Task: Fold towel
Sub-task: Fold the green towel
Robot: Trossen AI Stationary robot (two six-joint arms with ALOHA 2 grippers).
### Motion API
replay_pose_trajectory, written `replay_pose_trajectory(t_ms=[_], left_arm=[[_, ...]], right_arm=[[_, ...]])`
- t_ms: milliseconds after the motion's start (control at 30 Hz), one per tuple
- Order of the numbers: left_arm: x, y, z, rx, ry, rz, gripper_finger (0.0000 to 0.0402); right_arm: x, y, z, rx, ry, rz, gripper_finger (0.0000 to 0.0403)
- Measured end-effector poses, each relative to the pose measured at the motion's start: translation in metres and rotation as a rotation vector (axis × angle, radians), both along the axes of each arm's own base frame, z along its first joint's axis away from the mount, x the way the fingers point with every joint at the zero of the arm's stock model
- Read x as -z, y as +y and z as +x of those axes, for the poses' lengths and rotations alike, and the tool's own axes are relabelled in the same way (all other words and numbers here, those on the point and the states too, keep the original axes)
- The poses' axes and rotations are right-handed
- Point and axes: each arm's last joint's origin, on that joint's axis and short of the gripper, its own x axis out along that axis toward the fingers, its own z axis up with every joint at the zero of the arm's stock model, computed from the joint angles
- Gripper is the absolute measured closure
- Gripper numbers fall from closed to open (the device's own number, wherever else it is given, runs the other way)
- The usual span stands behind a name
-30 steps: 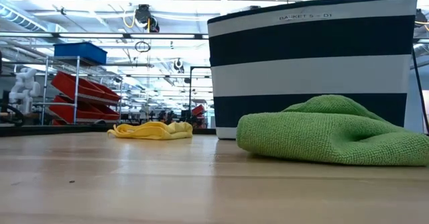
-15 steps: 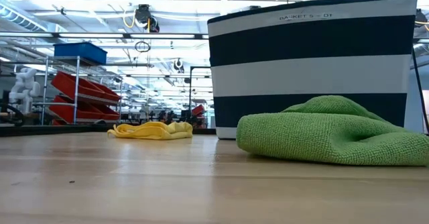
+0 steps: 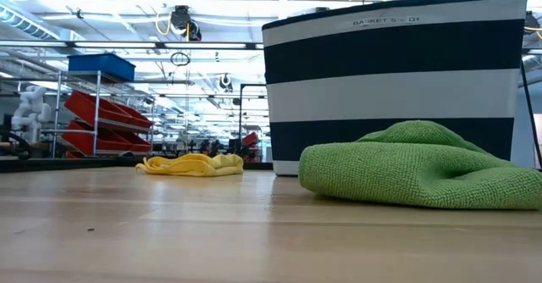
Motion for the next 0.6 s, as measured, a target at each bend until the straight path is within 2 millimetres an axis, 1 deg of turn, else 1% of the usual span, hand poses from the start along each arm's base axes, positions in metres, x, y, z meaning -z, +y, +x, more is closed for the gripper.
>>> replay_pose_trajectory(t_ms=[133,233,400,600], left_arm=[[0.033,0.003,-0.011,-0.007,-0.029,-0.027,0.0252],[0.057,0.004,-0.017,0.000,-0.060,-0.070,0.0252],[0.107,0.003,-0.015,0.016,-0.099,-0.117,0.0252],[0.159,-0.003,0.000,0.052,-0.150,-0.199,0.0252]], right_arm=[[0.000,0.000,0.000,0.018,0.023,0.024,0.0202],[0.005,0.002,0.004,0.020,0.044,0.033,0.0202],[0.027,0.009,0.015,0.024,0.104,0.035,0.0202],[0.061,0.020,0.033,0.031,0.156,0.092,0.0202]])
